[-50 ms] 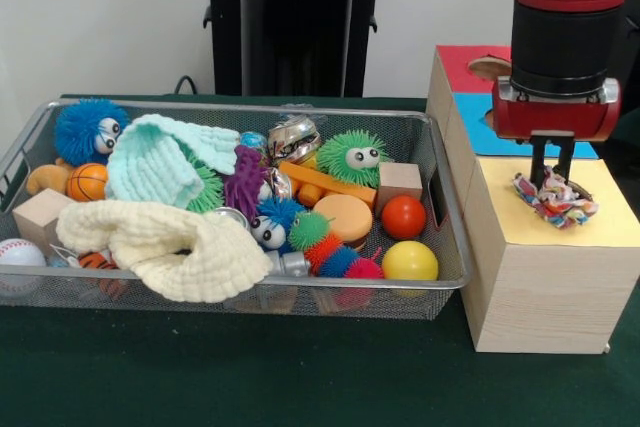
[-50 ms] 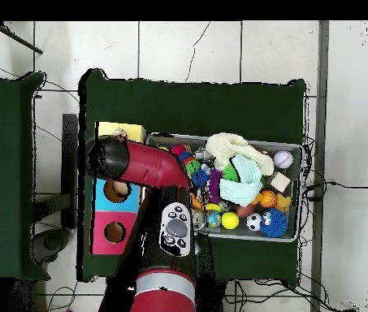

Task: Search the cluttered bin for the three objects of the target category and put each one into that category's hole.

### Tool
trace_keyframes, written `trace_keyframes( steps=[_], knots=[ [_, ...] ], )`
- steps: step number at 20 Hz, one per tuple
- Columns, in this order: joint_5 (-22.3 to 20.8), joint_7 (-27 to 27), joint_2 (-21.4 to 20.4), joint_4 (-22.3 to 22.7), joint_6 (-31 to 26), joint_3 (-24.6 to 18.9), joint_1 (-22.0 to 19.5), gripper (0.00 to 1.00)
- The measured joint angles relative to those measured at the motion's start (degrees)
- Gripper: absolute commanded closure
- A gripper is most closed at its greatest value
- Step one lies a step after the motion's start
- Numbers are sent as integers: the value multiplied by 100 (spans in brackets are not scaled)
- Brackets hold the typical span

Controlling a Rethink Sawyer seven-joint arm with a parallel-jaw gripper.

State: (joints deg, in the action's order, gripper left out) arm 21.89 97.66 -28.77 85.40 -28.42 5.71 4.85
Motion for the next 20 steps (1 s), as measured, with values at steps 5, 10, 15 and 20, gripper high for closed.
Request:
trace_keyframes(
  steps=[5,10,15,20],
  knots=[
    [7,0,47,0,54,-13,21,0],
    [-5,0,80,-73,51,50,120,0],
    [-9,1,126,-149,30,169,226,0],
    [-9,2,190,-277,-104,281,308,0]
  ],
)
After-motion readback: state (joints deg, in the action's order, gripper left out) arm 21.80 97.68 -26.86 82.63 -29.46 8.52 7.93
